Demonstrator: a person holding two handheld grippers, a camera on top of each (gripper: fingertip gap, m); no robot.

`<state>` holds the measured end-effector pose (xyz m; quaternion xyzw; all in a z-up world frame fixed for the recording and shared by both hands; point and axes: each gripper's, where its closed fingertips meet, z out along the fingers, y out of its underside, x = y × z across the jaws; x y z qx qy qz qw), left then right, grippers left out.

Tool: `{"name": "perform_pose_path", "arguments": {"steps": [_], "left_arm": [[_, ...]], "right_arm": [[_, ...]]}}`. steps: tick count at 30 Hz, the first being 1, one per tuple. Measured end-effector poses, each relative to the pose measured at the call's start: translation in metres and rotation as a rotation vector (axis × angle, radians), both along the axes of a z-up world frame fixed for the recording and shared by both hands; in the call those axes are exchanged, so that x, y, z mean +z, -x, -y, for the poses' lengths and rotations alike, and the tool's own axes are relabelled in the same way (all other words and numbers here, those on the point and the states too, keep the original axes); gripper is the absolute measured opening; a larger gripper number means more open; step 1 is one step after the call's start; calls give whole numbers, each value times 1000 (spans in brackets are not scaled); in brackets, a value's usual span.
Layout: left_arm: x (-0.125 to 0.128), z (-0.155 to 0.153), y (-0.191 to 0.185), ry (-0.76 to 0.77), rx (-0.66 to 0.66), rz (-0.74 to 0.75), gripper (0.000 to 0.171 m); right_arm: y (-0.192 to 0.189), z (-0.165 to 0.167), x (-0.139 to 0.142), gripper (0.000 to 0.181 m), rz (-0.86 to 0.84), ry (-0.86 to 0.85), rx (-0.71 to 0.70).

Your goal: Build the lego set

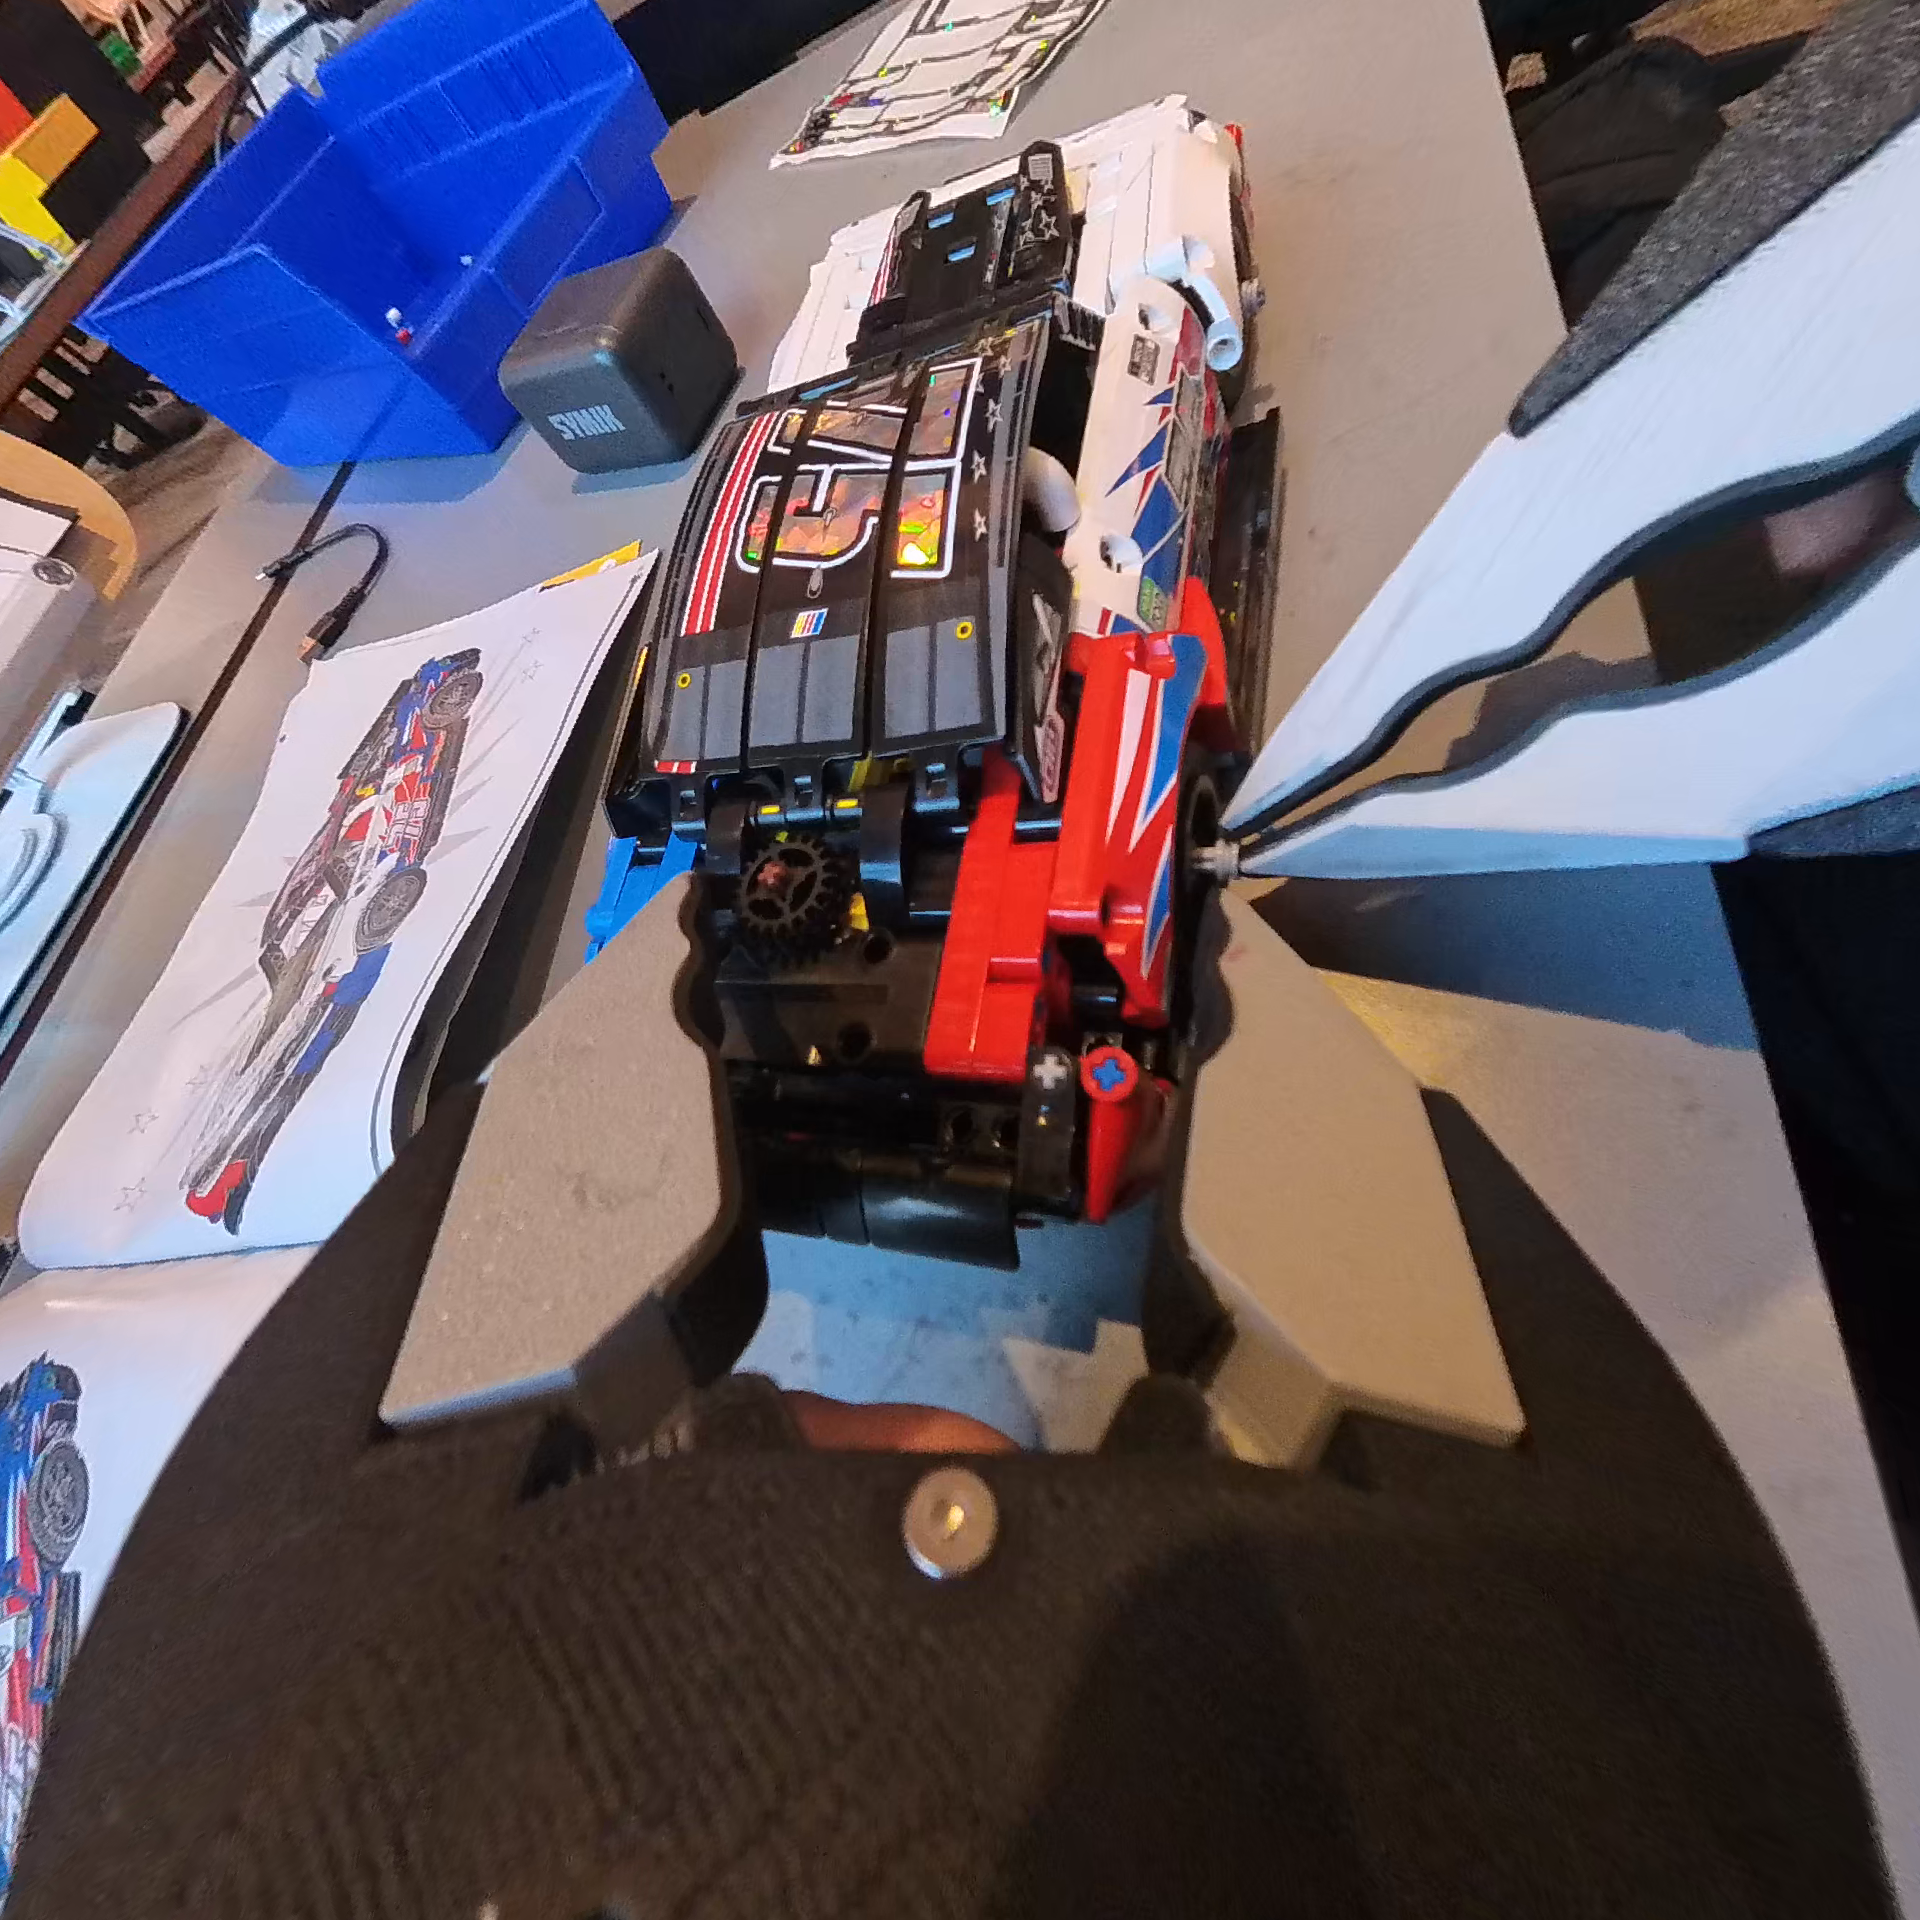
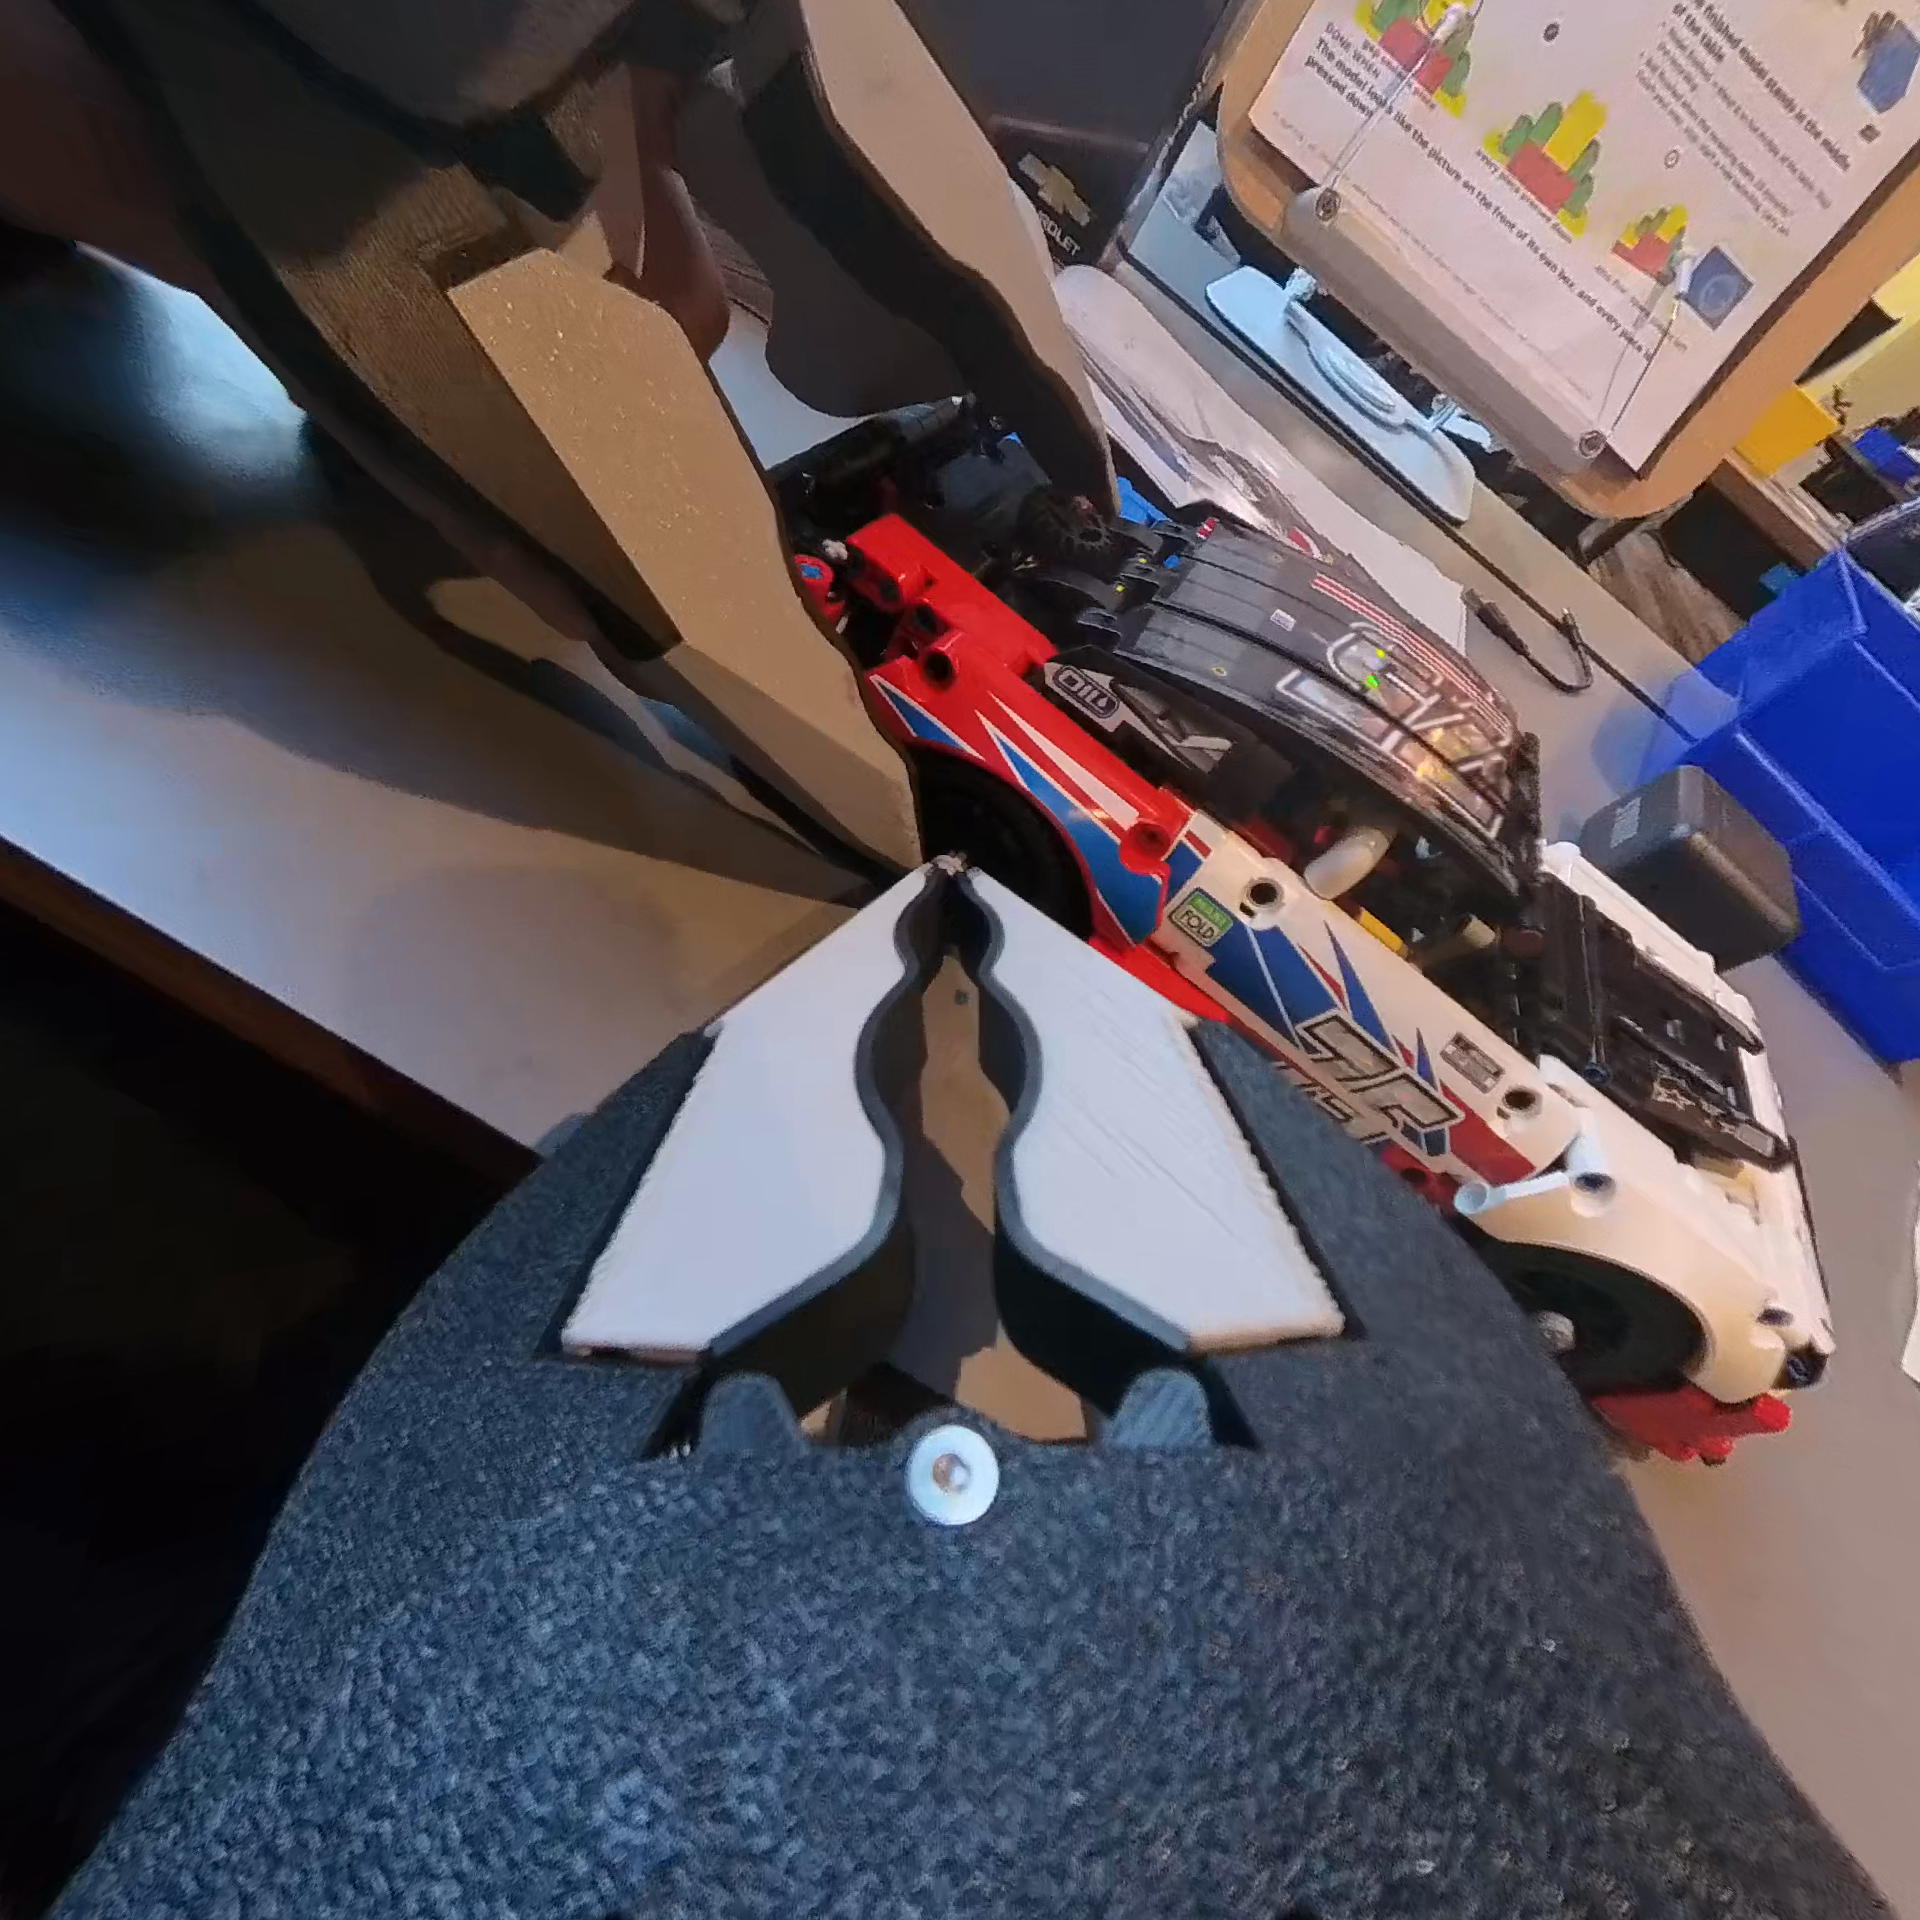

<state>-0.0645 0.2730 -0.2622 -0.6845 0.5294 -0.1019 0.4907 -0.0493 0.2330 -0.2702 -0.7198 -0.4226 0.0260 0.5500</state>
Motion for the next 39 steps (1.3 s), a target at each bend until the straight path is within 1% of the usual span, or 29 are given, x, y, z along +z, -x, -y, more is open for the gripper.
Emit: {"name": "perform_pose_path", "arguments": {"steps": [1, 4, 6, 8, 11, 12, 16, 18, 22, 23, 26, 28, 33, 39], "left_arm": [[0, 0, 0, 0, 4, -2, 89], [0, -1, 0, 4, 7, 2, 88], [0, -1, 0, 3, 8, 2, 88], [0, -1, 0, 2, 9, 1, 89], [0, -1, 0, 0, 12, 1, 89], [0, -1, 0, -3, 11, -1, 89], [0, 0, 0, -11, 7, -2, 89], [1, 0, 0, -9, 8, -1, 89], [1, 0, 0, -8, 6, 0, 90], [1, 0, 0, -8, 6, 0, 90], [1, 0, 0, -10, 6, -1, 90], [1, 0, 0, -11, 7, -2, 89], [1, 1, 0, -9, 11, -3, 90], [1, 0, 0, -3, 12, 1, 89]], "right_arm": [[1, 0, 0, 0, 13, -1, -10], [1, 0, 0, 0, 70, -37, -22], [2, -1, 0, 0, 42, -19, -29], [2, -1, -1, 0, -90, 93, -43], [2, -2, -2, 0, -367, 355, -35], [2, -1, -2, 0, -403, 392, -31], [0, 0, -2, 0, -352, 301, -65], [0, -1, -1, 0, -358, 293, -59], [-1, 3, -2, 13, -369, 298, -42], [-1, 5, -2, 12, -357, 289, -36], [1, 6, -1, 1, -308, 246, -34], [2, 5, -1, 0, -295, 236, -37], [2, 3, -2, 0, -355, 281, -28], [1, 1, -2, 0, -282, 229, -55]]}}
